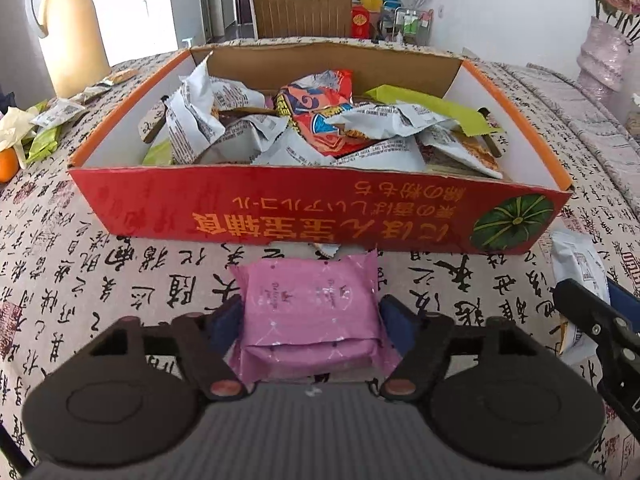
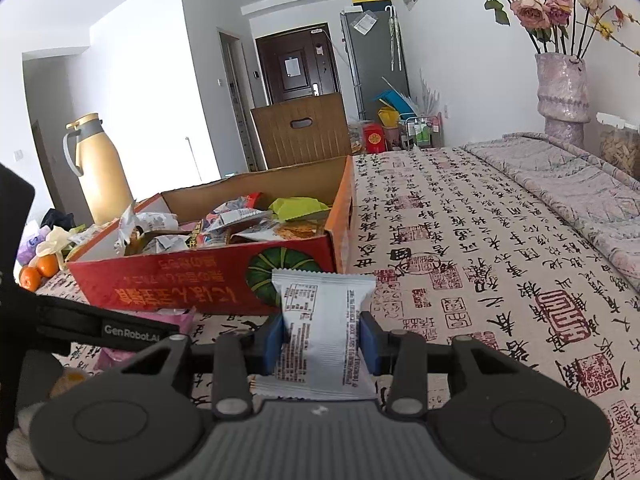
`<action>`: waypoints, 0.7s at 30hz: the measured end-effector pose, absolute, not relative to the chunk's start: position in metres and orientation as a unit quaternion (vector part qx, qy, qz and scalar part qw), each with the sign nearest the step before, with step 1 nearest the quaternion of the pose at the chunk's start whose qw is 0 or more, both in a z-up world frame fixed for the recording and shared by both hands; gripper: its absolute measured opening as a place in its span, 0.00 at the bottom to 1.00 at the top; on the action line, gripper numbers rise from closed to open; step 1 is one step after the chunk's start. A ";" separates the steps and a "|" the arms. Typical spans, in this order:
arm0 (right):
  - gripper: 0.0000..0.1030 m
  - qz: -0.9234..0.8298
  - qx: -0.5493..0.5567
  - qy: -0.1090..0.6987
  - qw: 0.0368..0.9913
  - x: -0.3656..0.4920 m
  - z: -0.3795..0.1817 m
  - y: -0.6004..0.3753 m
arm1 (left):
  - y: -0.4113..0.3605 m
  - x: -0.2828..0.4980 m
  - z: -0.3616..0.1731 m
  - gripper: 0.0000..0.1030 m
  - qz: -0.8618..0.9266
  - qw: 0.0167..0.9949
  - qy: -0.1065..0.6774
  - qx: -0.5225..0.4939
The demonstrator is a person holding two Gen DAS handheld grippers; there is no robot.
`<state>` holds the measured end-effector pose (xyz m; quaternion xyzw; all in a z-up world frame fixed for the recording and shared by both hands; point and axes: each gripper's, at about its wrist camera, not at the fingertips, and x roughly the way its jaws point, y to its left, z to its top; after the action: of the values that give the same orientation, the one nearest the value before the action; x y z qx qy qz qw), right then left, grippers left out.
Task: Organize snacks
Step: 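Carry the pink and white packets over the cardboard box with both grippers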
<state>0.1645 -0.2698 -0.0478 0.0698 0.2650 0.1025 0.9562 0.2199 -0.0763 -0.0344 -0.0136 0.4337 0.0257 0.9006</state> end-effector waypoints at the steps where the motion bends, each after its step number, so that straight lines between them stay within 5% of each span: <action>1: 0.38 0.102 0.068 0.265 0.957 0.164 -0.047 -0.269 | -0.076 0.219 -0.034 0.69 0.026 0.901 0.433 -0.013; 21: 0.38 0.112 0.040 0.232 0.965 0.146 -0.014 -0.245 | -0.054 0.180 0.015 0.64 0.007 0.939 0.344 -0.022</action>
<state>0.1461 -0.2446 -0.0142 0.0402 0.2321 0.1121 0.9654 0.1804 -0.0538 0.0154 -0.0215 0.3439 0.0070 0.9387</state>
